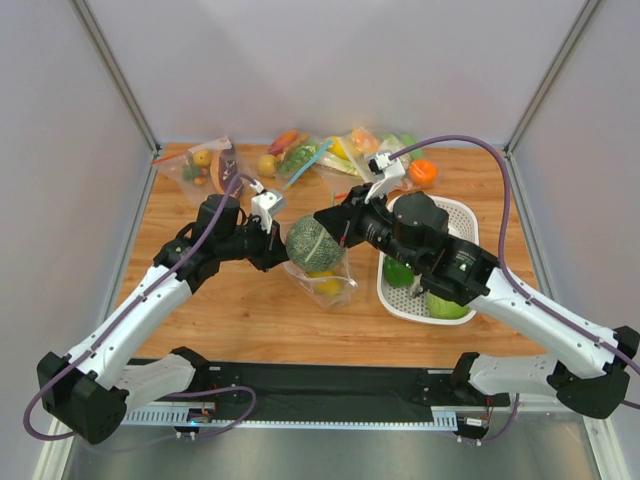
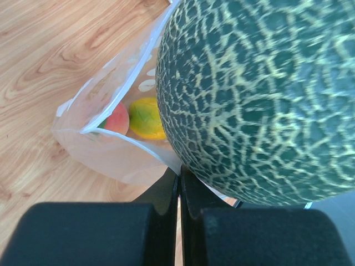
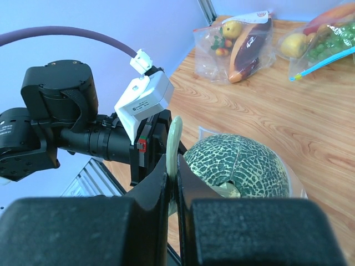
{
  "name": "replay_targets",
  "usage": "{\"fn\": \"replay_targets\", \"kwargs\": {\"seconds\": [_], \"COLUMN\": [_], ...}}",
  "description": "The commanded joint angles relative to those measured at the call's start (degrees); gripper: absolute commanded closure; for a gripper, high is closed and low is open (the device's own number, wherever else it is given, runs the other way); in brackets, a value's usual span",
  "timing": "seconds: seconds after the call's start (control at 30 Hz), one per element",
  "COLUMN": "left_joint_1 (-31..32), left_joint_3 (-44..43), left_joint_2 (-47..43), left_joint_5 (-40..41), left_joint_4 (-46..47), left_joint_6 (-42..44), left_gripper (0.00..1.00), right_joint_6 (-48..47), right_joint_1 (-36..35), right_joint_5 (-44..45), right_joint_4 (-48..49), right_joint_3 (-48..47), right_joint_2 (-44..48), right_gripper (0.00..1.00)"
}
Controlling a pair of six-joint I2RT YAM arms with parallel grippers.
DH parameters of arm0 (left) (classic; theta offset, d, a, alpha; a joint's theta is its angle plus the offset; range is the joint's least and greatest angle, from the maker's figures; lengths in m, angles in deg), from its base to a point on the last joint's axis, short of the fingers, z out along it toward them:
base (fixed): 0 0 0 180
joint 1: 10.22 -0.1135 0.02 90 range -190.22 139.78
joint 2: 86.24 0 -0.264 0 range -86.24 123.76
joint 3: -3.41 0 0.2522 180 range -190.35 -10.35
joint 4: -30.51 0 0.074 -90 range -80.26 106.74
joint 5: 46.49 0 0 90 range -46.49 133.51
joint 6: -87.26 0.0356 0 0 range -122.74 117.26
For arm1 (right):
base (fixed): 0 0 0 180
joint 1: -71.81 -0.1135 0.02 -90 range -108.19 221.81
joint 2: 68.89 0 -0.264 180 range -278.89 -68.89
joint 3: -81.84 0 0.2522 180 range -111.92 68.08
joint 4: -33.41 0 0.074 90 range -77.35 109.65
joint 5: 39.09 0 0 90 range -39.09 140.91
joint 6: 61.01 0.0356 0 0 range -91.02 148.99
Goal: Open the zip-top bag and remove the fake food
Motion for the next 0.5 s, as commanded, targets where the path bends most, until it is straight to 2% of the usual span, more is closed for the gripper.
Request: {"fn": "replay_targets", "kwargs": {"seconds": [0.0, 0.27, 0.47], "left_joint_1": [-0.10, -0.10, -0.10], "left_joint_3": [-1.82, -1.82, -2.00], "left_joint_2": [0.00, 0.01, 0.09], "left_joint_5": [0.04, 0.39, 0.66], "left_joint_4": [-0.03, -0.30, -0.47], "left_joint_6": [1.20, 1.21, 1.29], "left_gripper": [1.00, 1.00, 1.00], "right_joint_6": [-0.14, -2.87, -3.49], "right_joint_1": [0.22, 3.20, 10.31], "right_joint_5": [0.57, 4.96, 6.64], "right_joint_4": [2.76, -3.12, -7.17], "right_joint_3": [-0.08, -0.08, 2.64], "right_joint_2": [2.05, 7.40, 13.46], "right_gripper": [1.00, 1.00, 1.00]}}
